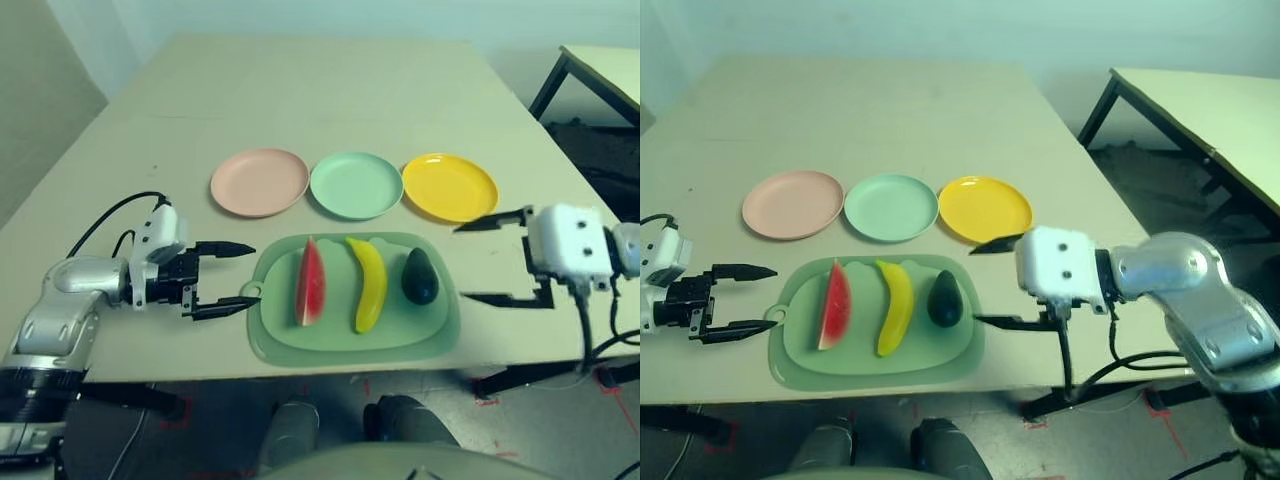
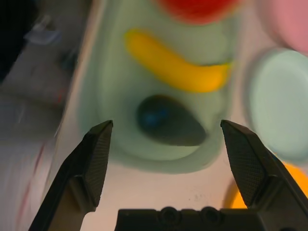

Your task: Place the fruits into color-matched plates.

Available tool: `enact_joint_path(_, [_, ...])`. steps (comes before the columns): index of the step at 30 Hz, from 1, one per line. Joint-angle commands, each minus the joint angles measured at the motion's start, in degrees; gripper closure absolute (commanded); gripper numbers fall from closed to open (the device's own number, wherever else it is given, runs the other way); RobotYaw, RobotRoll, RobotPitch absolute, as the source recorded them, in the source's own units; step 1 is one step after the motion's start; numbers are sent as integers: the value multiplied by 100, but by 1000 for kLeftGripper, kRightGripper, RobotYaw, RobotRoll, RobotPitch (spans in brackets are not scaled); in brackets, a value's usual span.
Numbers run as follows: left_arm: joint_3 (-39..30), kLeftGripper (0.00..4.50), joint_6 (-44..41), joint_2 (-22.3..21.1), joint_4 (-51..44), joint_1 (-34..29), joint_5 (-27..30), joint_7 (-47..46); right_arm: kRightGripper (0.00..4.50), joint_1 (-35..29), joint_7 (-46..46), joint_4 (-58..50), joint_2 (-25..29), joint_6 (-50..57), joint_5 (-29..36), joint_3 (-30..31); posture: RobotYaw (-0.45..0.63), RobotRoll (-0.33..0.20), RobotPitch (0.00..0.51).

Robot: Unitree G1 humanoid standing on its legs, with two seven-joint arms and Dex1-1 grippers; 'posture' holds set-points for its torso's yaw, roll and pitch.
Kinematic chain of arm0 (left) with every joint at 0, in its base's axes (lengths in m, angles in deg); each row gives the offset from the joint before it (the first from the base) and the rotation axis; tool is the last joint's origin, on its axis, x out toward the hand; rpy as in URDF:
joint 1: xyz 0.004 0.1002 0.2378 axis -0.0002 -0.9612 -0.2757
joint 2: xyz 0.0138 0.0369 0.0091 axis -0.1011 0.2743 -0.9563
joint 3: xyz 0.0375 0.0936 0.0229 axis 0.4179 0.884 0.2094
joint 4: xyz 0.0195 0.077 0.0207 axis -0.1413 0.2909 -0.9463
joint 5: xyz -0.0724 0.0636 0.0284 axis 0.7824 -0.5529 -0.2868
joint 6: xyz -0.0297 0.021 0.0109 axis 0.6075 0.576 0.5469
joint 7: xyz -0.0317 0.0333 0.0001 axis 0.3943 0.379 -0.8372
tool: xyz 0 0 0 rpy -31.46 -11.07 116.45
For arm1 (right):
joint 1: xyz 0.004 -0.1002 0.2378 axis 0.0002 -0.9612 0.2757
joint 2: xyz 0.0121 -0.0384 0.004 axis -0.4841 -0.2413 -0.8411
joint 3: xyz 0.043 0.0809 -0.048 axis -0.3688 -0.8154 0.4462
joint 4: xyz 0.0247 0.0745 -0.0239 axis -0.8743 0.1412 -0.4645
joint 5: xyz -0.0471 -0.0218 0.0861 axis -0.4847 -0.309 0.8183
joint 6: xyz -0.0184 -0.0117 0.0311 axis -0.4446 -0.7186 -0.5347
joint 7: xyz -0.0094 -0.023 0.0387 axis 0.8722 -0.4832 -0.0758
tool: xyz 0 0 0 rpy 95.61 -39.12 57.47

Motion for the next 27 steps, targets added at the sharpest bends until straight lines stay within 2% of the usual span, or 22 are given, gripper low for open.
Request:
enact_joint_path(1, [-28,22,5,83,-8,-107,-7,-34,0,386,601,462,-230,-1063,-861,668,50,0,66])
enact_joint_path(6, [-173,22,-164,131,-332,-390,142,-145,0,897,739,1149,-698,-1869,-1569,1168,78,0,65])
enact_joint_path(9, [-207,22,-251,169,-588,-518,275,-164,0,1382,416,1950,-1166,-2347,-2290,1368,87,0,64])
enact_joint_path(12, [-208,22,-402,215,-876,-597,447,-201,0,1689,213,2425,-1426,-2574,-2640,1423,90,0,62])
enact_joint_path(15, [-187,22,-521,214,-1018,-567,520,-246,0,1858,203,2570,-1577,-2592,-2693,1451,90,0,62])
enact_joint_path(23, [-206,22,-555,207,-933,-494,507,-288,0,1483,372,2068,-1758,-2325,-2447,1597,94,0,67])
enact_joint_path(27, [-226,22,-526,194,-888,-511,489,-286,0,1559,349,2103,-1978,-2267,-2550,1722,98,0,69])
